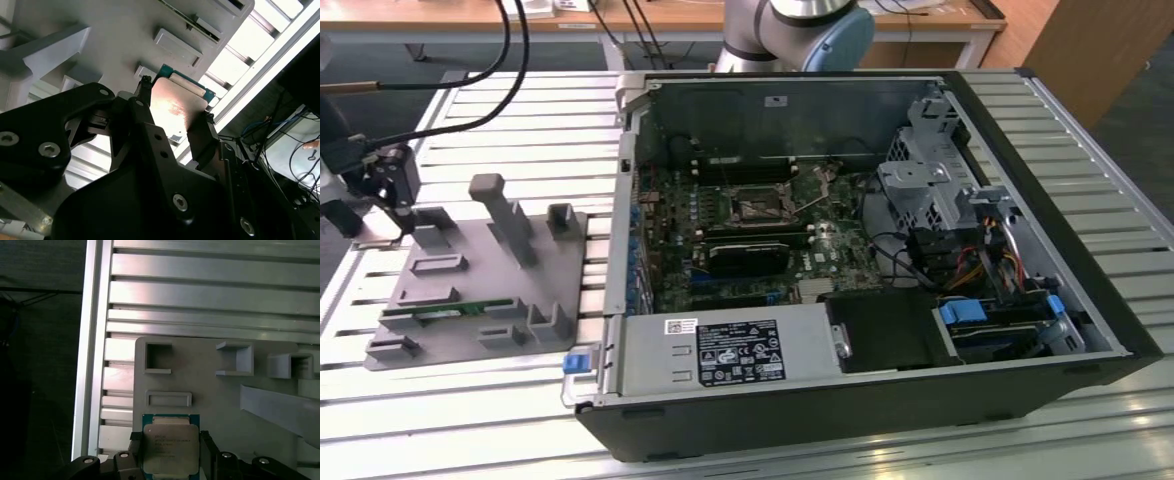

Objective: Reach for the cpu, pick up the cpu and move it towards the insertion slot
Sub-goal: 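Pick up the cpu and move it towards the insertion slot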

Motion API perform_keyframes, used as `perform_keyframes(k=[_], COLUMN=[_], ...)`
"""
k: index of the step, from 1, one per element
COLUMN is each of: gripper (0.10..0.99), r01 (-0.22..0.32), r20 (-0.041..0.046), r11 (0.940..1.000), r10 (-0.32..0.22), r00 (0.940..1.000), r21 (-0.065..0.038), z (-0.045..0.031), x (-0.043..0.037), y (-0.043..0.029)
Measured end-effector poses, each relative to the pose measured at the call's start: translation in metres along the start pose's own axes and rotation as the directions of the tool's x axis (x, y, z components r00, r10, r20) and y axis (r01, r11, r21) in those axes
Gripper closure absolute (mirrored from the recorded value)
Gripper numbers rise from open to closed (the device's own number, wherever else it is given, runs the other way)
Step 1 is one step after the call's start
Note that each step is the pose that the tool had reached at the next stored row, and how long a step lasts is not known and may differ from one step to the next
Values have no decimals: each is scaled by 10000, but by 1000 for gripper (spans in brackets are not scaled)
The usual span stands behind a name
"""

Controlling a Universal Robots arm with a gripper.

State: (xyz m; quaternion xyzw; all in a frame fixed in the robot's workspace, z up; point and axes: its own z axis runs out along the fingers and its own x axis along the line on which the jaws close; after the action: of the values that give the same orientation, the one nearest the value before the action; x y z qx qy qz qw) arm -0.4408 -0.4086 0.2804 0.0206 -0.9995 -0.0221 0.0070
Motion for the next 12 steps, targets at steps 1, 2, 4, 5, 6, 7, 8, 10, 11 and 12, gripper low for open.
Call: perform_keyframes(k=[1,2,4,5,6,7,8,10,11,12], gripper=[549,549,549,549,549,549,549,549,549,549], r01=[0,0,0,0,0,0,0,0,0,0], r20=[0,1,0,1,1,1,0,1,1,0], r11=[10000,10000,10000,10000,10000,10000,10000,10000,10000,10000], r10=[0,0,0,0,0,0,0,0,0,0], r00=[10000,10000,10000,10000,10000,10000,10000,10000,10000,10000], r21=[0,0,0,-1,-1,0,0,0,0,0], z=[-13,-26,-51,-63,-75,-87,-99,-116,-124,-132], x=[0,0,1,1,1,1,1,1,2,2], y=[1,1,2,3,3,4,5,5,6,6])
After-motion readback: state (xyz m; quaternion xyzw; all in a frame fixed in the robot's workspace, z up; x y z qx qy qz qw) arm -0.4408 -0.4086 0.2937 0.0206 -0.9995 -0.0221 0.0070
